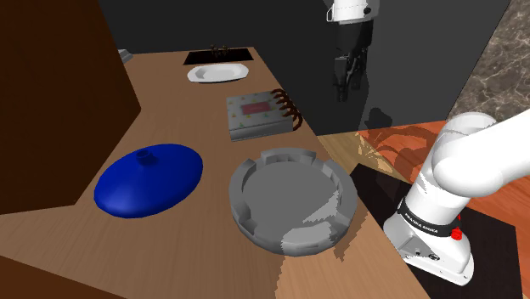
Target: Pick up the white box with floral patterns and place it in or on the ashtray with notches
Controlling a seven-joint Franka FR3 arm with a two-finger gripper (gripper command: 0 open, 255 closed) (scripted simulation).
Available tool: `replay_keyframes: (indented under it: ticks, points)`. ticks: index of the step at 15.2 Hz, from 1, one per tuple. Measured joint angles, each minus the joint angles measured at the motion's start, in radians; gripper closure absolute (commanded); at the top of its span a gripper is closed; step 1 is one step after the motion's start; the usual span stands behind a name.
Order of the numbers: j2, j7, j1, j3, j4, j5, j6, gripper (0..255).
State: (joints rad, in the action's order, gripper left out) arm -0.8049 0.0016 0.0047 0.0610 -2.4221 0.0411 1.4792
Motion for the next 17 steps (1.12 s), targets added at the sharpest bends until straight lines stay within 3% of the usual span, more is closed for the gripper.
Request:
replay_keyframes:
  ticks: [2, 5, 9, 12, 17]
  points:
    - [-0.018, 0.022, -0.002, 0.002, -0.018, 0.024, 0.024, 0]
    - [-0.109, 0.128, -0.013, 0.005, -0.108, 0.149, 0.165, 0]
    - [-0.236, 0.289, -0.02, 0.051, -0.248, 0.351, 0.428, 0]
    - [-0.3, 0.41, -0.011, 0.126, -0.332, 0.518, 0.661, 0]
    - [-0.286, 0.443, 0.002, 0.176, -0.379, 0.611, 0.817, 0]
